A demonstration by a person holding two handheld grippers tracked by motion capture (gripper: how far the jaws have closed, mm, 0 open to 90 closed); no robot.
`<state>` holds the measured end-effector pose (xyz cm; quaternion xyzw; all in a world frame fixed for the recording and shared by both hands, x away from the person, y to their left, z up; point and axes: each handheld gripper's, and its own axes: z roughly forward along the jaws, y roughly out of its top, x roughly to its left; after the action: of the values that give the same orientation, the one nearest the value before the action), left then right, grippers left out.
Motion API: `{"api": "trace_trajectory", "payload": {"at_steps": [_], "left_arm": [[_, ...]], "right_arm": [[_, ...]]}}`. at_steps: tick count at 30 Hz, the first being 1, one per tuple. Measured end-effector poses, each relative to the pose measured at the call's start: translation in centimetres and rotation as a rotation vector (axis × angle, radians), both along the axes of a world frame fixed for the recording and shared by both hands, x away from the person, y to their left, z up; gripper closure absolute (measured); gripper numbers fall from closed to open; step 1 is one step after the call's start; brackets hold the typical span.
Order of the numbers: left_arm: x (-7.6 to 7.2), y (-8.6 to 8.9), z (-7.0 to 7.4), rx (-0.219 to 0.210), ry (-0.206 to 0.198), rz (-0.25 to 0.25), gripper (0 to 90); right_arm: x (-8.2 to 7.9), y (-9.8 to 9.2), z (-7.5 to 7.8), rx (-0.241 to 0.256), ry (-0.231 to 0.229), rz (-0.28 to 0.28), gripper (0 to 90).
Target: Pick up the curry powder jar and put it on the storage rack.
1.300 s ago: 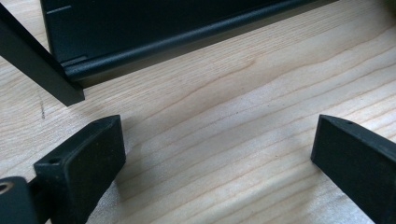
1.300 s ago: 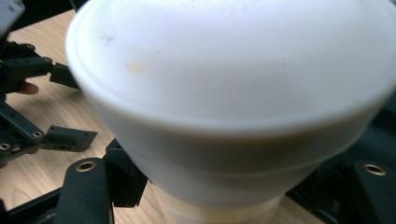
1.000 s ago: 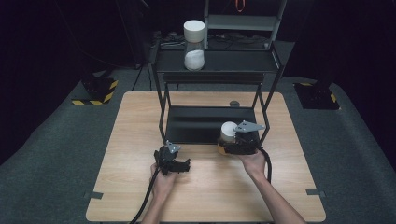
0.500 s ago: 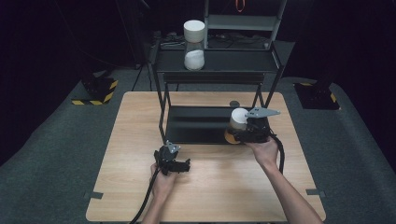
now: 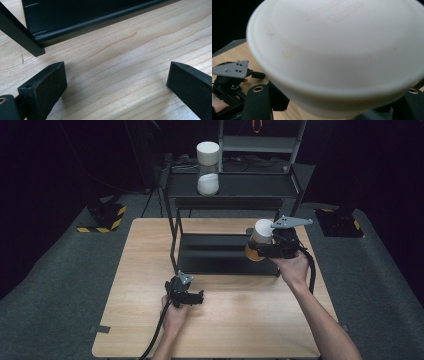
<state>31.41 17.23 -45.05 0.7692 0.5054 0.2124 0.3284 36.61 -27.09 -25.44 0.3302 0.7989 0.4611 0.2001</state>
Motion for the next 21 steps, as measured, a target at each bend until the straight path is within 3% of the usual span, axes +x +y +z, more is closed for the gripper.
{"api": "trace_trajectory", "payload": {"at_steps": [21], "left_arm": [[0.0,0.0,0.0,-0.001,0.0,0.001,2.5]], "right_arm": [[2.1,1.5,7.4,-0.011,0.015,0.041,32.0]]}}
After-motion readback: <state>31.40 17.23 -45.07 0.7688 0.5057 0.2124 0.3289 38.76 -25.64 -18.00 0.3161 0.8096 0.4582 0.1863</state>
